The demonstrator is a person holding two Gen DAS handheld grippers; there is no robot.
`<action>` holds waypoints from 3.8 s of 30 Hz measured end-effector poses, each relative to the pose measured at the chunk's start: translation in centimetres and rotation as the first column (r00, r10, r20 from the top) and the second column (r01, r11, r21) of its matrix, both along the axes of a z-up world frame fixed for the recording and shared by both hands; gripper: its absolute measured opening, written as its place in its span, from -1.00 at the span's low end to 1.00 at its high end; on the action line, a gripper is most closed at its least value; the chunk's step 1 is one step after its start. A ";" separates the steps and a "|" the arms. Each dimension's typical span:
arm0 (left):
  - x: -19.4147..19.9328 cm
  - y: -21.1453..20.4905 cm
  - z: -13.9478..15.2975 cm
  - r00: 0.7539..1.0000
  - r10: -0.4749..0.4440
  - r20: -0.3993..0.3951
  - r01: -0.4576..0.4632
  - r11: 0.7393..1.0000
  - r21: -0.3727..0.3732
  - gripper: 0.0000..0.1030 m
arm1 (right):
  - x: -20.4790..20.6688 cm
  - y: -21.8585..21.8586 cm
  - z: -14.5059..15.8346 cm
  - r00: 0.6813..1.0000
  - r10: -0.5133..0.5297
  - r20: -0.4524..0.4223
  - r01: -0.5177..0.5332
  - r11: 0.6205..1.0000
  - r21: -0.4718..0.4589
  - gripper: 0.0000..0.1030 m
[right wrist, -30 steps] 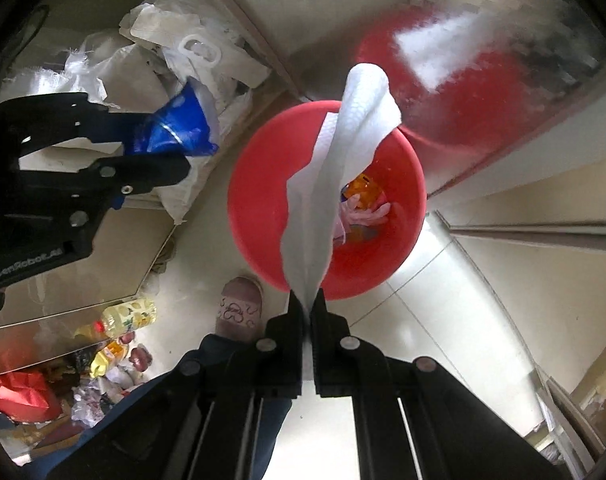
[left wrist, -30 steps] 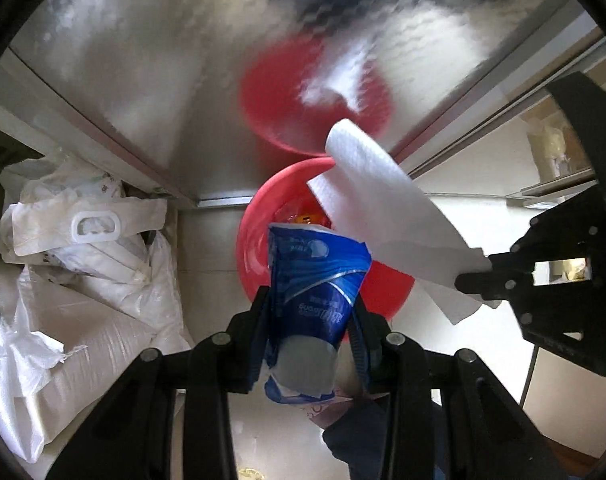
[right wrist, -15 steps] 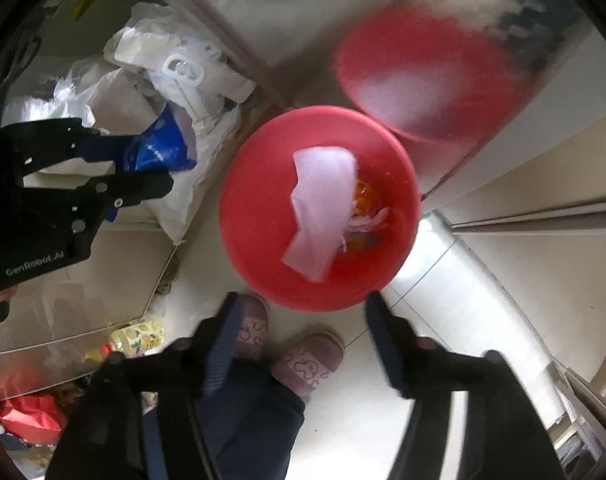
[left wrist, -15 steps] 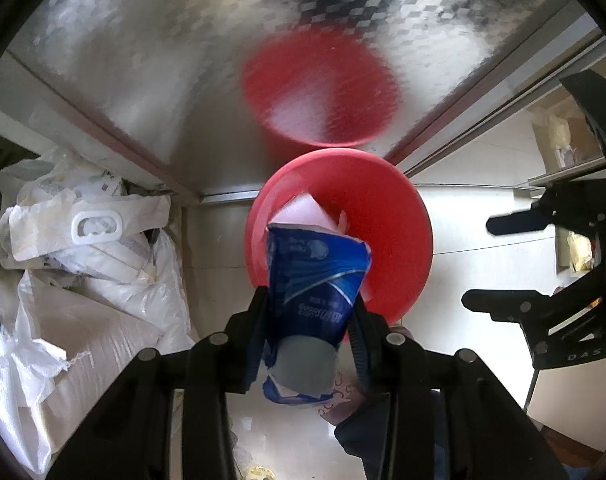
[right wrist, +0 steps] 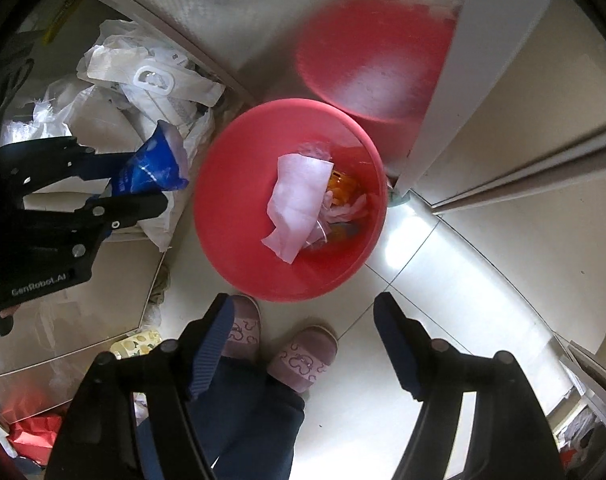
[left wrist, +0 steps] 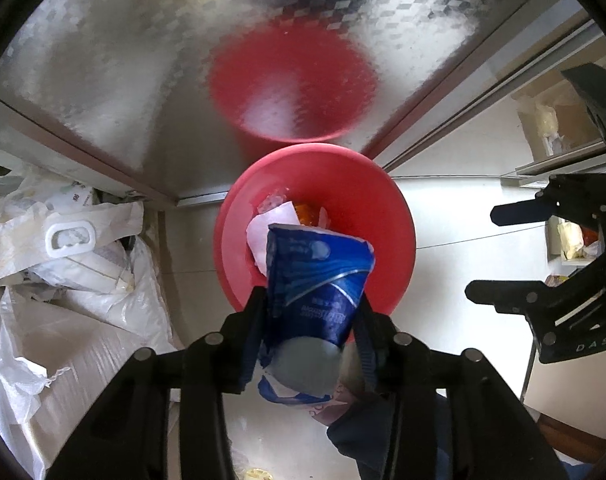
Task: Collect trash
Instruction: 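Open the right tool to drop the cloth while the left tool releases the tissue pack, then raise both tools back up to the counter, then grasp the clear bottle in blue-green packaging with the right tool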
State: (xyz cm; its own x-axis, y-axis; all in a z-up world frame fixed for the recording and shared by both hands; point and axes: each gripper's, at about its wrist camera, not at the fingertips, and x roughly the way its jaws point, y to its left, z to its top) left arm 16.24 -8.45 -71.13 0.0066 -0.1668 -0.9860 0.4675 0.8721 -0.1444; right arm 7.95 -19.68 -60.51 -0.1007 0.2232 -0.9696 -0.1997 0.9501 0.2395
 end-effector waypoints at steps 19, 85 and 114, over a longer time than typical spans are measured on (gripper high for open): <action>-0.4 0.3 5.7 0.999 -0.030 0.038 0.029 0.999 0.038 0.63 | -0.9 -0.1 4.5 0.999 -0.033 0.016 0.033 0.999 0.008 0.35; 3.1 9.3 57.1 0.856 0.248 0.454 -0.267 0.963 -0.021 1.00 | 5.2 5.4 54.2 0.800 0.129 0.586 -0.093 0.991 -0.092 0.99; 31.6 22.6 48.8 0.903 0.349 0.251 -0.324 0.936 -0.135 1.00 | 31.7 19.8 49.0 0.890 0.275 0.364 -0.157 0.934 -0.323 0.98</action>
